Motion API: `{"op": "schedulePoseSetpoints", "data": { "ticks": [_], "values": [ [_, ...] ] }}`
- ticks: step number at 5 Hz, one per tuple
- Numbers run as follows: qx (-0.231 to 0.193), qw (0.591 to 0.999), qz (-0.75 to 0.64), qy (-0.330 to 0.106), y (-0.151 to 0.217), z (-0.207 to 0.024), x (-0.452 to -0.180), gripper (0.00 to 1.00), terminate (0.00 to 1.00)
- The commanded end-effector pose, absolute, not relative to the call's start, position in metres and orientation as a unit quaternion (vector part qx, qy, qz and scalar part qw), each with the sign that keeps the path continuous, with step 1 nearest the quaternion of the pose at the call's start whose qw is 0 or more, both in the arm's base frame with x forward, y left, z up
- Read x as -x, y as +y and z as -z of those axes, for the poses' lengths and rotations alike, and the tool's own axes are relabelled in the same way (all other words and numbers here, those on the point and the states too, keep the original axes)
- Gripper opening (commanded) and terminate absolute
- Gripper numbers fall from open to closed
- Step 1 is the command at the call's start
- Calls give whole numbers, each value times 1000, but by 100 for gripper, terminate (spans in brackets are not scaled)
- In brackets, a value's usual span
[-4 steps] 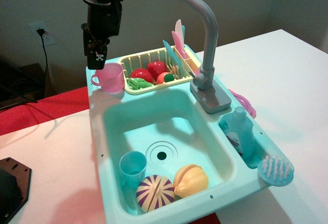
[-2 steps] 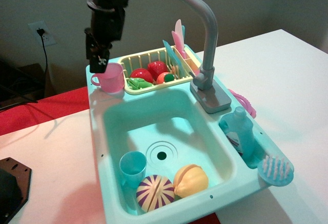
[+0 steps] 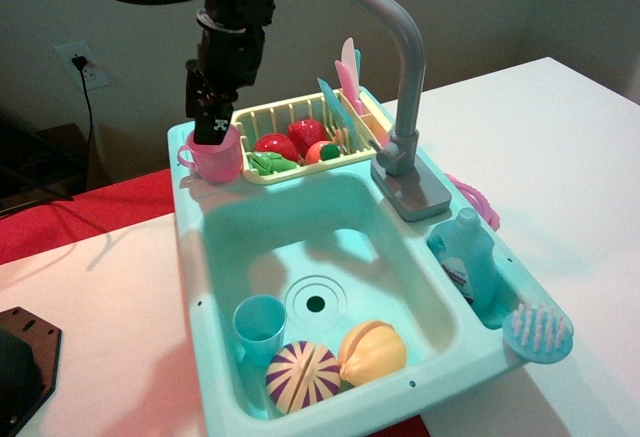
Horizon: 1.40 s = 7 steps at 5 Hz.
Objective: Put cup from counter to sink
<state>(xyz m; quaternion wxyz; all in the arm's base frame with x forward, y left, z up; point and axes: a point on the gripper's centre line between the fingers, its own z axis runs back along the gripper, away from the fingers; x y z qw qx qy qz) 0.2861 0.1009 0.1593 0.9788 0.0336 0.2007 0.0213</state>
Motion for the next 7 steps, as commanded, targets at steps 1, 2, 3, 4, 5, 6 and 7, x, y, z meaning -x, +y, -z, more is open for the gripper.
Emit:
{"op": "schedulePoseSetpoints", "data": {
  "ticks": [1, 2, 3, 4, 5, 6, 7],
  "values": [
    [-49, 981, -31, 186, 110, -161, -284, 100, 0],
    [-63, 983, -36, 170, 109, -156, -278, 0, 0],
    [-65, 984, -34, 165, 108, -158, -277, 0, 0],
    [-64, 984, -32, 162, 105, -158, -276, 0, 0],
    [-63, 984, -32, 161, 105, -158, -276, 0, 0],
    [-59, 986, -26, 157, 100, -160, -277, 0, 0],
    [-50, 988, -11, 145, 86, -164, -284, 0, 0]
  ]
}}
